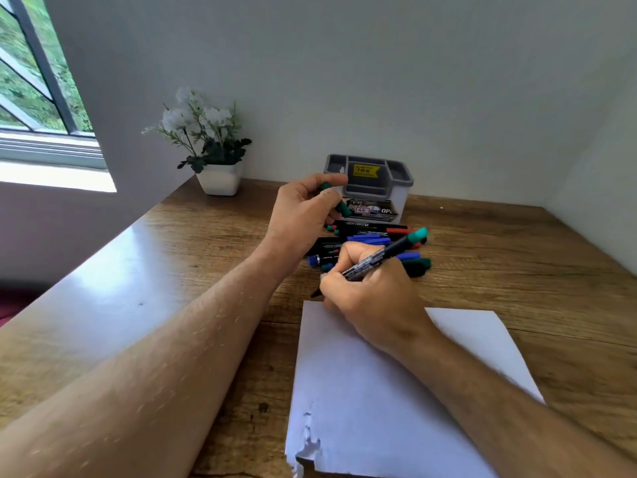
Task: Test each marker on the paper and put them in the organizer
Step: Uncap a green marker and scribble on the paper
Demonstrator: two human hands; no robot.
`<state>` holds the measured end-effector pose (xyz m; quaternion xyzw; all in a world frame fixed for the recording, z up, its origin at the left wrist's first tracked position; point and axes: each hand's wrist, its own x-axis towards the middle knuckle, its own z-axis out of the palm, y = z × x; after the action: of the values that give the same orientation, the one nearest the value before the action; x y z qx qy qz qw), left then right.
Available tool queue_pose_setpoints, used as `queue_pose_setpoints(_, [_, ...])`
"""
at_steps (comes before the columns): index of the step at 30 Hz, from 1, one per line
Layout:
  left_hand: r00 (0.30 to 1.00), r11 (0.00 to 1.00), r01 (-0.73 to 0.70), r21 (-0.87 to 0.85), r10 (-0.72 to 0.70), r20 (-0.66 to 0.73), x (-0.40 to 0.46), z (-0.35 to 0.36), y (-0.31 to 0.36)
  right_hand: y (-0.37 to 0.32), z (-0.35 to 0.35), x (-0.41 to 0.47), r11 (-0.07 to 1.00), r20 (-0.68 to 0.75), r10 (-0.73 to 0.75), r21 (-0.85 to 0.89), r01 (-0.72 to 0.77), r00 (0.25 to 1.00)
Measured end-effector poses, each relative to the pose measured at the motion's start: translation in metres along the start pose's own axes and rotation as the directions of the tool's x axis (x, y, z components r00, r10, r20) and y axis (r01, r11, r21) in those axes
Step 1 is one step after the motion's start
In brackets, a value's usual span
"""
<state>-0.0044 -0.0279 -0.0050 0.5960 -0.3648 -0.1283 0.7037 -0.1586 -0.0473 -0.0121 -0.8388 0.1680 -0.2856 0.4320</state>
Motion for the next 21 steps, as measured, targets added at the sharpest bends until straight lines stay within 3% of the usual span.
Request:
queue_pose_setpoints(11, [1.0,1.0,-0.023,0.022,0.023,0.0,0.0014,0.0019,-0.0036,0.0037,0.0013,0.0051,0.989,0.079,0.062,-0.141,-0.05,0.995])
queue_pose_setpoints(21, [1.0,1.0,-0.022,0.022,0.022,-0.004,0.002,0.0026,-0.0042,0.0037,0.0011,0.006,0.992,0.089,0.057,-0.114,-0.047,0.994])
